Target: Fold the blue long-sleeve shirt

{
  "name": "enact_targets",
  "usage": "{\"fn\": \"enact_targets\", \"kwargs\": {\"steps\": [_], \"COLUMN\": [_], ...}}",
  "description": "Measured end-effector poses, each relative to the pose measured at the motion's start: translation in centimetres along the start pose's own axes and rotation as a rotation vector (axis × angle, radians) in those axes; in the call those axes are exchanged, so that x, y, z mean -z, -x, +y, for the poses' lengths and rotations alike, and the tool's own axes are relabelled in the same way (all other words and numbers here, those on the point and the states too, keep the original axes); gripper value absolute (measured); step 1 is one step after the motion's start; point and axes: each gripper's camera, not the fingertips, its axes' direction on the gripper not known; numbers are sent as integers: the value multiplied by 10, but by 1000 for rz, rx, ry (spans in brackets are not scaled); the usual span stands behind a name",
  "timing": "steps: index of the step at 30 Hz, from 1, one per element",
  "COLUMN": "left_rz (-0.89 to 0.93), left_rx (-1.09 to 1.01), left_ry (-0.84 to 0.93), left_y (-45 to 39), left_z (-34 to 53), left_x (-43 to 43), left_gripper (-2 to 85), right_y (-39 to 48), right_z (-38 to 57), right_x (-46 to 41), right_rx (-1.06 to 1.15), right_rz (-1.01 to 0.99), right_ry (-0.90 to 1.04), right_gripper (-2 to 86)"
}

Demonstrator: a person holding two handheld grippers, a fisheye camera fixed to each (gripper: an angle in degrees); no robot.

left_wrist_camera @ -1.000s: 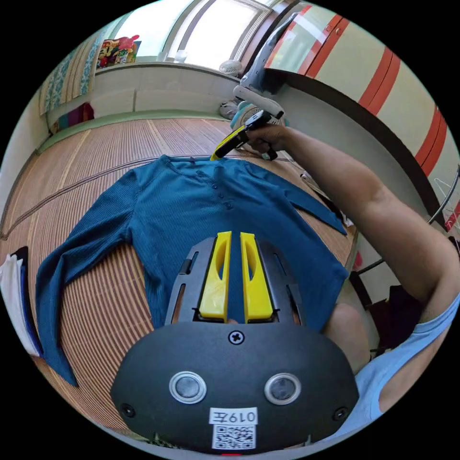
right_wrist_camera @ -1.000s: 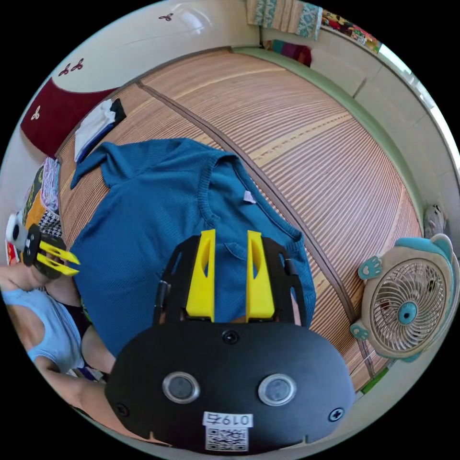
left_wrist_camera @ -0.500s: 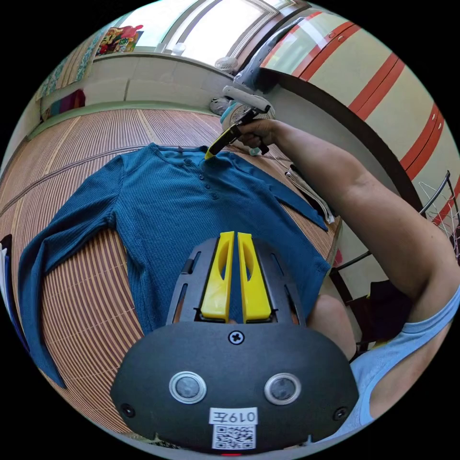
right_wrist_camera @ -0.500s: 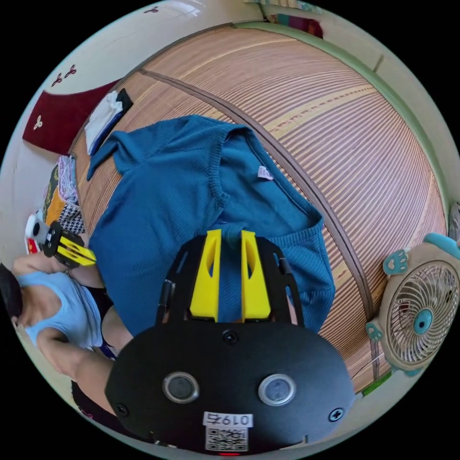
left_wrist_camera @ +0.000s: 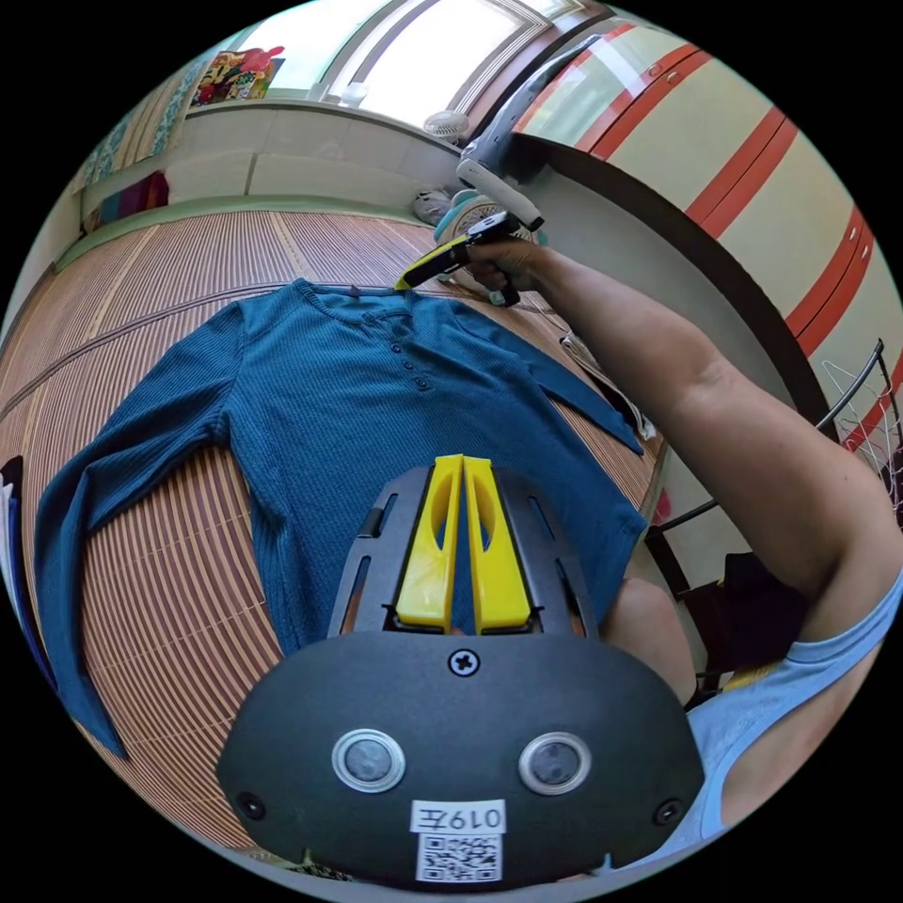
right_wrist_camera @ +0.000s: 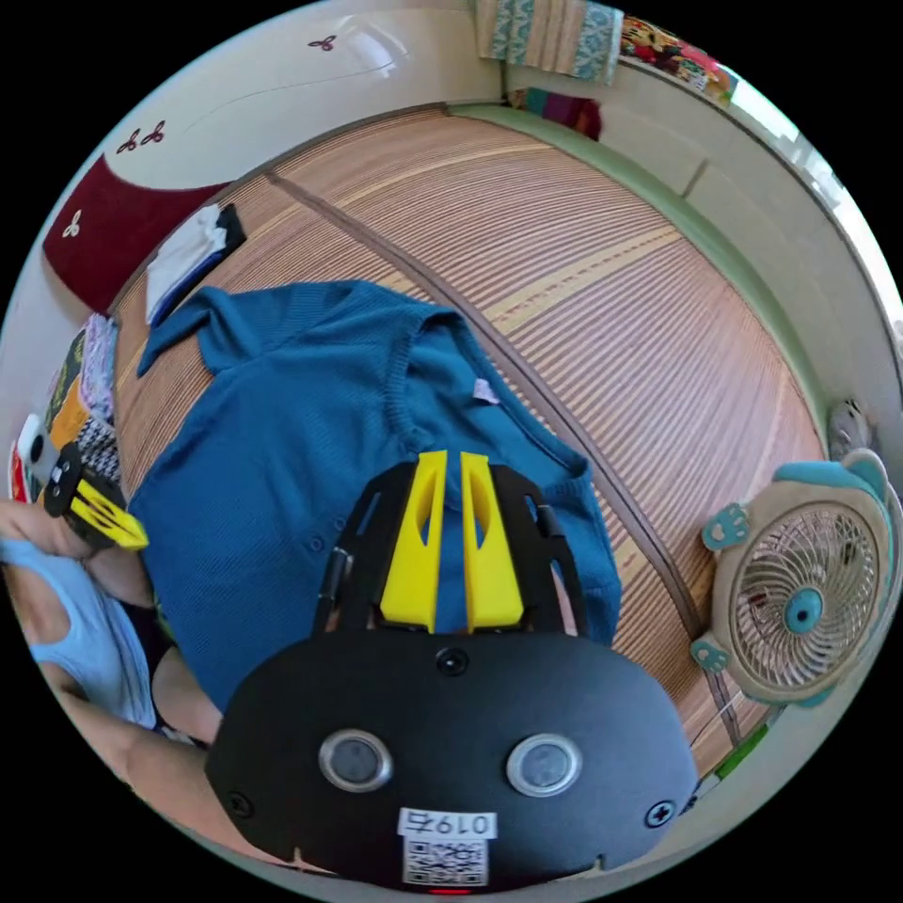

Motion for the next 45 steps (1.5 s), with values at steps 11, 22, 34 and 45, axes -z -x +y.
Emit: {"fn": "enact_targets", "kwargs": {"steps": [11,22,34,45], "left_rz": [-65,-165,-196,-271], "left_rx": [40,188,256,293], "left_ry": [-26,-128,-161,-185], "left_y": [9,48,58,51], "left_z": [15,49,81,101], "left_x": [11,60,78,88], "left_gripper": [9,10,13,13], "right_y": [30,12,2,13], "right_z": [10,62,114,165], "right_x": [-71,-87,-136,-191], "right_rx": [28,-198,-312,-344], "right_rz": [113,16,-65,41], "right_ry": [107,-75,-137,-145], "right_gripper": [-9,61,64,6]}}
